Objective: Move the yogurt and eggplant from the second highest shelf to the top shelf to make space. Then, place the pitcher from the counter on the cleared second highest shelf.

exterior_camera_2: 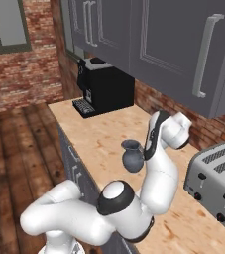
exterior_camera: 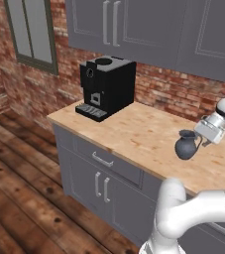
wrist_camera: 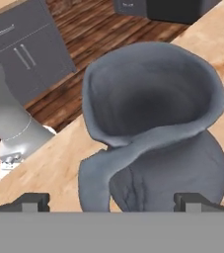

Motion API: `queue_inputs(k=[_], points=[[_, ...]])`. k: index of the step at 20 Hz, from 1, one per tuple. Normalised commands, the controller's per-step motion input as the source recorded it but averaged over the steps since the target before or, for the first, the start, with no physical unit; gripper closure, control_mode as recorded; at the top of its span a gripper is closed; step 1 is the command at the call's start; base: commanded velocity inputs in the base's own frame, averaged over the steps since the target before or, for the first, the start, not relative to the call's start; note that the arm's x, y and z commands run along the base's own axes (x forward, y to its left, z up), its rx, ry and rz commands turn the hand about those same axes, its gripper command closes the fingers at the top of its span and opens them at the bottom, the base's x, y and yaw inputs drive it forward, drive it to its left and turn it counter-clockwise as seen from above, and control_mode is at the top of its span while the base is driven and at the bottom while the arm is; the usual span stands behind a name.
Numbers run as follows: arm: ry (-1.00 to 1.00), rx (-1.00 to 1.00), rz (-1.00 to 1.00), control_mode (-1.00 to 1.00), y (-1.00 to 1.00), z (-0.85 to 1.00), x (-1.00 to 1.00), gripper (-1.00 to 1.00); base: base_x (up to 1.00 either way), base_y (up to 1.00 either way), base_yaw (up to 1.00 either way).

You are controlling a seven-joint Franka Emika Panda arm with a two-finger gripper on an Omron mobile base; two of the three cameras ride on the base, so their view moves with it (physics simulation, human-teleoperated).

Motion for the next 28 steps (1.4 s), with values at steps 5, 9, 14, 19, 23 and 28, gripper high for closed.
queue_inputs(k=[5, 9, 14, 19, 23, 28], points=[[0.00, 0.00, 0.00, -1.00, 0.04, 0.01, 0.00, -1.00, 0.00, 0.00, 0.00], [0.00, 0.00, 0.00, -1.00, 0.09, 0.07, 0.01, -1.00, 0.00, 0.00, 0.00], [0.00, 0.00, -0.01, -1.00, 0.06, 0.12, 0.11, -1.00, 0.00, 0.00, 0.00], [0.00, 0.00, -0.07, -1.00, 0.00, 0.18, 0.14, -1.00, 0.00, 0.00, 0.00], [0.00, 0.00, -0.10, -1.00, 0.00, 0.10, 0.15, -1.00, 0.00, 0.00, 0.00], [0.00, 0.00, -0.10, -1.00, 0.00, 0.00, 0.12, -1.00, 0.00, 0.00, 0.00]])
